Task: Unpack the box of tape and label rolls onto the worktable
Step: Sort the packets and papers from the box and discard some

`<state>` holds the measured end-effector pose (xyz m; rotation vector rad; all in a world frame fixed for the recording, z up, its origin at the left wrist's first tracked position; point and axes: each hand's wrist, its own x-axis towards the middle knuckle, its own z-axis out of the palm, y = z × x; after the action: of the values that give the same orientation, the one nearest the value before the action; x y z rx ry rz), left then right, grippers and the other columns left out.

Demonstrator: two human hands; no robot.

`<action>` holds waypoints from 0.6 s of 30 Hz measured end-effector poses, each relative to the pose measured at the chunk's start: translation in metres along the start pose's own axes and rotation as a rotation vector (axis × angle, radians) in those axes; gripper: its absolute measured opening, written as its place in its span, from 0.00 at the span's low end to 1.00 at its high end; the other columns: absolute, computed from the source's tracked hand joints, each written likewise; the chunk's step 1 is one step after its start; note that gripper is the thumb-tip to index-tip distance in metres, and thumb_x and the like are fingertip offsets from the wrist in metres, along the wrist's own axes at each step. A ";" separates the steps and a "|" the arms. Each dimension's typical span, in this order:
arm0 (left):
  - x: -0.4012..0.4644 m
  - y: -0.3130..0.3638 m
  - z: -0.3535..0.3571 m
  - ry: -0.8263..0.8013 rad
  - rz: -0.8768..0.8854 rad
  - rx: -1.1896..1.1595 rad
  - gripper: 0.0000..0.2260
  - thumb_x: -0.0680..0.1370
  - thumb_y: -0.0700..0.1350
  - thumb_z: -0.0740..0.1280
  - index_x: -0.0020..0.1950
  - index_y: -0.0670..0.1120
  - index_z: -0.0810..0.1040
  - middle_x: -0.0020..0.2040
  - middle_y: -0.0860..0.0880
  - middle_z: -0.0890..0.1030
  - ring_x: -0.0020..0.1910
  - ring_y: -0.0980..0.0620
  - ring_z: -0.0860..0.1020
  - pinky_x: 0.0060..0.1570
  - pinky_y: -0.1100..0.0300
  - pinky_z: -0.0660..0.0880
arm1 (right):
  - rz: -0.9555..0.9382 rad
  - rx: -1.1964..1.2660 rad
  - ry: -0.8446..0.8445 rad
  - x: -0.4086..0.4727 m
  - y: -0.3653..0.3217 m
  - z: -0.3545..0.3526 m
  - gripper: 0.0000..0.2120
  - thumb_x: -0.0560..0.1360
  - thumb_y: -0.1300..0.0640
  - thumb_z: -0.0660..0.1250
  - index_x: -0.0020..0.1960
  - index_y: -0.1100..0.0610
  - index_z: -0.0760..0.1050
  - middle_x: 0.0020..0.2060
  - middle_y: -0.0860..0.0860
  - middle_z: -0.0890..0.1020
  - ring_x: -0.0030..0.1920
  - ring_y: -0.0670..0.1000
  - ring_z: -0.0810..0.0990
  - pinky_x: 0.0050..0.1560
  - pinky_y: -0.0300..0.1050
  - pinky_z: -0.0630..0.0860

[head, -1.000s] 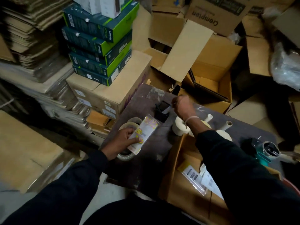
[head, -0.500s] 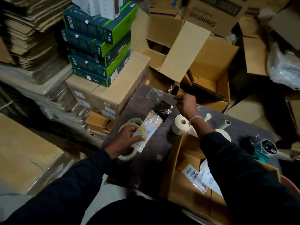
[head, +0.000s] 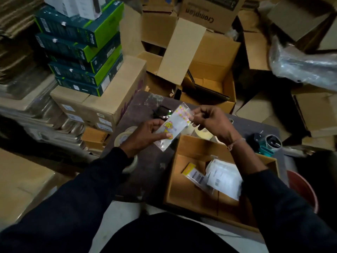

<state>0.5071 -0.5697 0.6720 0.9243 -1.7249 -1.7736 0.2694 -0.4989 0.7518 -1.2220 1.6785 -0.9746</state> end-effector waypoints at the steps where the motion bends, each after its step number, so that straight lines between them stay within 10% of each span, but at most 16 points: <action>1: 0.002 0.004 0.006 -0.006 0.027 0.012 0.12 0.73 0.37 0.77 0.55 0.37 0.81 0.52 0.46 0.87 0.47 0.56 0.83 0.45 0.65 0.78 | 0.011 0.005 0.025 -0.005 0.003 -0.007 0.08 0.75 0.61 0.74 0.50 0.66 0.81 0.34 0.55 0.83 0.33 0.47 0.80 0.33 0.42 0.75; 7: 0.010 0.013 0.051 -0.048 0.040 0.022 0.19 0.72 0.33 0.77 0.61 0.32 0.77 0.57 0.40 0.83 0.55 0.50 0.81 0.56 0.62 0.79 | 0.159 0.052 0.118 -0.051 0.024 -0.065 0.01 0.75 0.67 0.71 0.46 0.64 0.80 0.36 0.60 0.84 0.30 0.48 0.80 0.29 0.41 0.76; 14: 0.010 0.000 0.103 -0.477 -0.066 0.332 0.16 0.72 0.35 0.79 0.57 0.37 0.81 0.51 0.48 0.84 0.48 0.60 0.80 0.51 0.66 0.78 | 0.464 -0.074 -0.178 -0.105 0.100 -0.094 0.09 0.74 0.58 0.75 0.51 0.62 0.80 0.37 0.56 0.84 0.34 0.49 0.80 0.30 0.38 0.77; 18: 0.014 -0.020 0.130 -0.662 -0.078 0.609 0.14 0.73 0.40 0.79 0.57 0.41 0.82 0.55 0.48 0.84 0.47 0.63 0.78 0.51 0.67 0.75 | 0.525 -0.195 -0.366 -0.113 0.137 -0.088 0.05 0.74 0.68 0.70 0.48 0.60 0.81 0.38 0.51 0.85 0.40 0.51 0.81 0.35 0.39 0.78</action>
<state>0.4025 -0.4937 0.6468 0.6520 -2.7866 -1.7415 0.1646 -0.3485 0.6773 -0.9329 1.6917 -0.2561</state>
